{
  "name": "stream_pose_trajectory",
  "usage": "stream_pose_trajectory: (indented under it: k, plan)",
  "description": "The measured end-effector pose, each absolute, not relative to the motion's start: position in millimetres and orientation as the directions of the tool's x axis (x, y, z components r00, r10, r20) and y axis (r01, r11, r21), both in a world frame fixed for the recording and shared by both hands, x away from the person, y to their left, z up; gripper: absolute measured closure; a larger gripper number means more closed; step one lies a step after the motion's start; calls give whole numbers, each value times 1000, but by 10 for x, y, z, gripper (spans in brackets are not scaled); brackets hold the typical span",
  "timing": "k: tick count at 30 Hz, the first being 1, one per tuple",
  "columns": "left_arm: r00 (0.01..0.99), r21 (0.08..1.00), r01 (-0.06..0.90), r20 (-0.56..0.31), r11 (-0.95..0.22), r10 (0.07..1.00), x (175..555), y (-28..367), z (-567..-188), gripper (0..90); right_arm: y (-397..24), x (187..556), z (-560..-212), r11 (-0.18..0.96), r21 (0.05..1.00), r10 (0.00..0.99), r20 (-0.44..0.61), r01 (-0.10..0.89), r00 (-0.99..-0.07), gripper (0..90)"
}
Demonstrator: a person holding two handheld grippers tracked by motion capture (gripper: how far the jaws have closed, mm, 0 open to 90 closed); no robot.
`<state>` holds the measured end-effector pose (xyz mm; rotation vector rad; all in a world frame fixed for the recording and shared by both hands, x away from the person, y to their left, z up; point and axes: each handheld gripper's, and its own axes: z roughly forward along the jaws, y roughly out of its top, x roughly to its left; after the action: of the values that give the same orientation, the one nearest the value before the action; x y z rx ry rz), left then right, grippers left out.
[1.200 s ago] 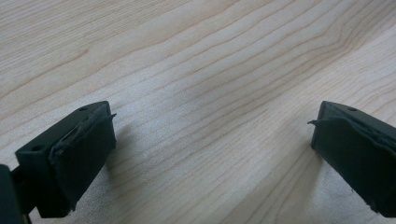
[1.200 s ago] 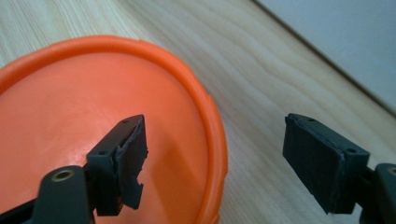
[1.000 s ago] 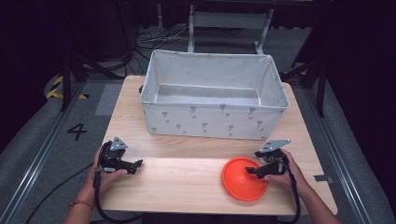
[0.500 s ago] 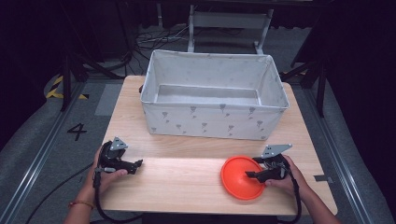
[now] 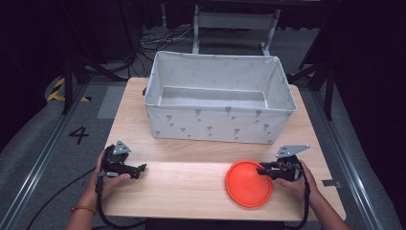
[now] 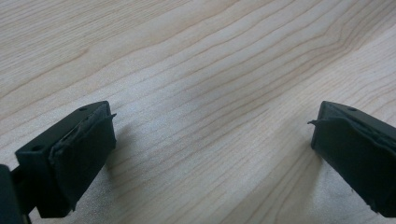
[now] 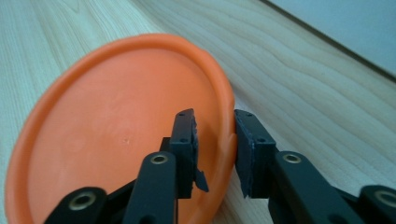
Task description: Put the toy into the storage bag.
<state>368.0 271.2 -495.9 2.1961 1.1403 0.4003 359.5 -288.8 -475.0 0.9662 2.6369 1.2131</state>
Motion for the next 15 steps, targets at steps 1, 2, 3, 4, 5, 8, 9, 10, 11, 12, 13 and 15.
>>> stream_pose_trajectory:
  k: [1, 2, 3, 4, 5, 8, 9, 10, 11, 12, 13, 15]
  plan:
    - [580, 651, 625, -17, -431, 814, 3680, 2712, -4959, 1, -2890, 3587, -4720, 484, 714, 572, 179, 506, -800, 747]
    - [580, 651, 625, -17, -431, 814, 3680, 2712, -4959, 1, -2894, 3579, -4685, 479, 722, 567, 179, 499, -804, 762]
    - [580, 651, 625, -18, -431, 814, 3680, 2712, -4959, 2, -2899, 3567, -4649, 475, 732, 560, 177, 489, -809, 775]
    - [580, 651, 625, -17, -431, 814, 3680, 2712, -4959, 2, -2902, 3551, -4611, 474, 741, 552, 171, 475, -816, 787]
    - [580, 651, 625, -17, -431, 814, 3680, 2712, -4959, 2, -2902, 3551, -4611, 474, 741, 552, 171, 475, -816, 787]
    - [581, 652, 625, -20, -431, 814, 3681, 2713, -4959, 2, -2904, 3499, -4503, 471, 760, 534, 158, 448, -831, 807]
    - [580, 651, 625, -18, -431, 814, 3680, 2712, -4959, 1, -2896, 3466, -4430, 484, 768, 525, 130, 421, -841, 812]
    - [580, 651, 625, -18, -431, 814, 3680, 2712, -4959, 1, -2896, 3466, -4430, 484, 768, 525, 130, 421, -841, 812]
    - [581, 652, 625, -20, -430, 814, 3681, 2713, -4959, 1, -2891, 3457, -4407, 487, 770, 522, 122, 413, -844, 814]
    - [581, 652, 625, -20, -430, 813, 3681, 2713, -4959, 1, -2885, 3446, -4374, 493, 772, 515, 114, 402, -850, 817]
    - [585, 651, 624, -21, -433, 811, 3684, 2715, -4959, 1, -2885, 3439, -4350, 491, 775, 511, 115, 399, -852, 819]
    - [586, 652, 621, -19, -435, 810, 3687, 2716, -4959, 1, -2883, 3434, -4304, 502, 776, 508, 94, 383, -856, 821]
